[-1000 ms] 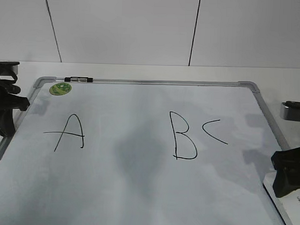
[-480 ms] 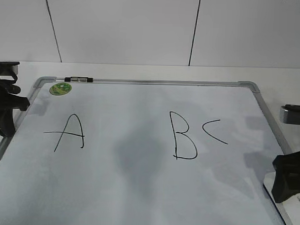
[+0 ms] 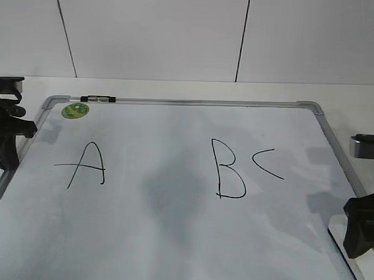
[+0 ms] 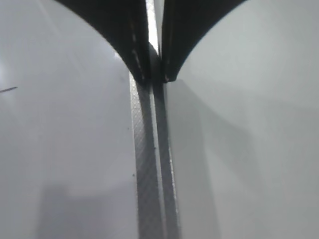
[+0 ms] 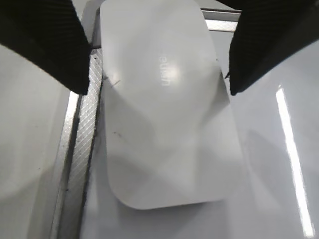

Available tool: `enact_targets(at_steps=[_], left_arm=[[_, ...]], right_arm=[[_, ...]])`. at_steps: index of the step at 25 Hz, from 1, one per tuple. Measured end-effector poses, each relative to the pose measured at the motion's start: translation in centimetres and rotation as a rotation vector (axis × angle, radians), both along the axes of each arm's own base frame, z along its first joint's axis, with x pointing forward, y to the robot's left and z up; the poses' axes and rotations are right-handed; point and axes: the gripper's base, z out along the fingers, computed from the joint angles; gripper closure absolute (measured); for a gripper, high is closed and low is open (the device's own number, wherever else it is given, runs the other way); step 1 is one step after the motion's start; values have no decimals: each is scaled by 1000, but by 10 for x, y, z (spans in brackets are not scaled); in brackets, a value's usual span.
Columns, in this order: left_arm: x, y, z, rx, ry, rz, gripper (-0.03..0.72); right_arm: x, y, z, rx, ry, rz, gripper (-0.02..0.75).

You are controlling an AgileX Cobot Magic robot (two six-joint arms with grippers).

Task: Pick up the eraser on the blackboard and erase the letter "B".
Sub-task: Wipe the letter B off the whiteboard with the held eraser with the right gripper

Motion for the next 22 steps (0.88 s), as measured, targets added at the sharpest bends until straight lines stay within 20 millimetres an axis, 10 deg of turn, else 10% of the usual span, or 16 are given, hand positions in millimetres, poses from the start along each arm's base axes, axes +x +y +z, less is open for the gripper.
enact_targets(at_steps=[22], left_arm=[[0, 0, 0, 0, 0, 0, 669]], right_arm=[[5, 1, -20, -18, 97, -5, 67]])
